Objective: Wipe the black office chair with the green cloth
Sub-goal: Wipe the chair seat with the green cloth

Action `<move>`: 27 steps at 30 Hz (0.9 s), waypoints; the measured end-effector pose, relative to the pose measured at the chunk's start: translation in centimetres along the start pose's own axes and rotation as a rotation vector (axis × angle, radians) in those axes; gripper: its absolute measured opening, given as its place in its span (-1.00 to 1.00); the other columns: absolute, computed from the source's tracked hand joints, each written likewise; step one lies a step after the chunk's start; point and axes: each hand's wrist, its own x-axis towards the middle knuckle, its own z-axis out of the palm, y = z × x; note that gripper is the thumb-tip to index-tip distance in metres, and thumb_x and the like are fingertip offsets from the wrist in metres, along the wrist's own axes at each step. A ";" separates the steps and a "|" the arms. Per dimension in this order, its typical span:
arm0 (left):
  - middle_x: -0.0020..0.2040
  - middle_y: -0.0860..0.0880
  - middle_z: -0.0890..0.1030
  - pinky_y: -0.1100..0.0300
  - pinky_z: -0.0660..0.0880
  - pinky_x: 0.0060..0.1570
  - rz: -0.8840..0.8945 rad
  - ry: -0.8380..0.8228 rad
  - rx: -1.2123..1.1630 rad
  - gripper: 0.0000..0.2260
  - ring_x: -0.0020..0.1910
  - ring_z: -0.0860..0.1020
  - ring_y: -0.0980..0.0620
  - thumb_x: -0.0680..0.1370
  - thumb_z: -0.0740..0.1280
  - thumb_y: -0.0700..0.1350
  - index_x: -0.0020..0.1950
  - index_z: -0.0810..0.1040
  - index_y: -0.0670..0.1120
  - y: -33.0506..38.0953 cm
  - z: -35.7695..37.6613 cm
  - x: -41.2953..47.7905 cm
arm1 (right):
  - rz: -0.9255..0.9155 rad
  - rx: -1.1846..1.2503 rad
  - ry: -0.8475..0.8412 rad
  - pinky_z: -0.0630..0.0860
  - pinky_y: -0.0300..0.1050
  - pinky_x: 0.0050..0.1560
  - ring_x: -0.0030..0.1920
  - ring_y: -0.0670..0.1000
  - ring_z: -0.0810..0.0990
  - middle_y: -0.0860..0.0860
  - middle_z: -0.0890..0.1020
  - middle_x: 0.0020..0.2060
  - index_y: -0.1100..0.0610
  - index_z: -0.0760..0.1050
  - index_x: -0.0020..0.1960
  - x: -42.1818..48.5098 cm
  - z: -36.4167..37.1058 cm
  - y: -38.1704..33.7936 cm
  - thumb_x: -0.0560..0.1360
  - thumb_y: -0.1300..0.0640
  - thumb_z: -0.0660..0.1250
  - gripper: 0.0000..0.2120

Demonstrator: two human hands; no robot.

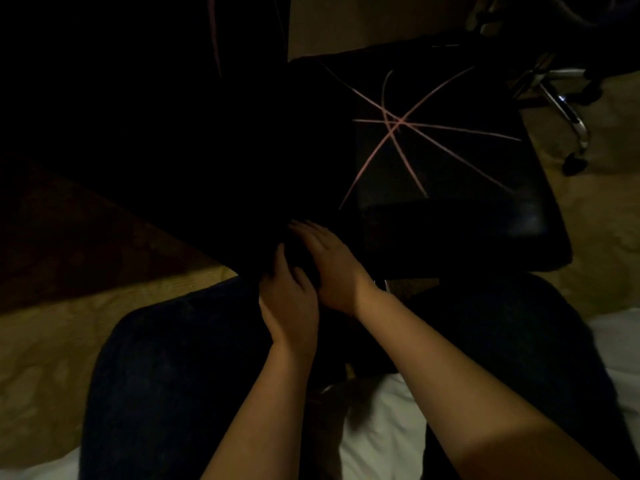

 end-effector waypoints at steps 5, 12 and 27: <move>0.36 -0.30 0.47 -0.07 0.48 0.21 0.288 0.069 0.202 -0.61 0.26 0.51 -0.29 0.50 0.37 -0.23 0.34 0.52 -0.19 1.0 0.0 -0.4 | -0.001 -0.039 0.076 -0.04 0.06 0.51 0.56 0.03 0.03 0.00 0.16 0.55 0.06 0.16 0.55 -2.0 -2.4 1.5 0.46 0.02 0.37 -0.28; 0.44 -0.30 0.37 -0.07 0.23 0.43 0.237 -0.108 0.242 -0.52 0.44 0.33 -0.28 0.62 0.27 -0.02 0.46 0.37 -0.26 2.2 1.1 -0.8 | 0.110 -0.071 0.105 -0.09 -0.04 0.51 0.51 -0.23 -0.11 -0.22 0.08 0.51 -0.08 0.11 0.54 -5.0 -5.0 5.6 0.45 0.04 0.40 -0.25; 0.52 -0.17 0.29 0.01 0.22 0.47 0.100 -0.109 0.155 -0.60 0.54 0.19 -0.05 0.69 0.09 -0.16 0.53 0.26 -0.17 3.2 3.3 3.5 | 0.247 -0.063 0.240 0.16 -0.20 0.41 0.46 -0.11 0.24 -0.04 0.41 0.42 0.05 0.38 0.43 -5.6 -7.6 9.3 0.54 -0.04 0.32 -0.51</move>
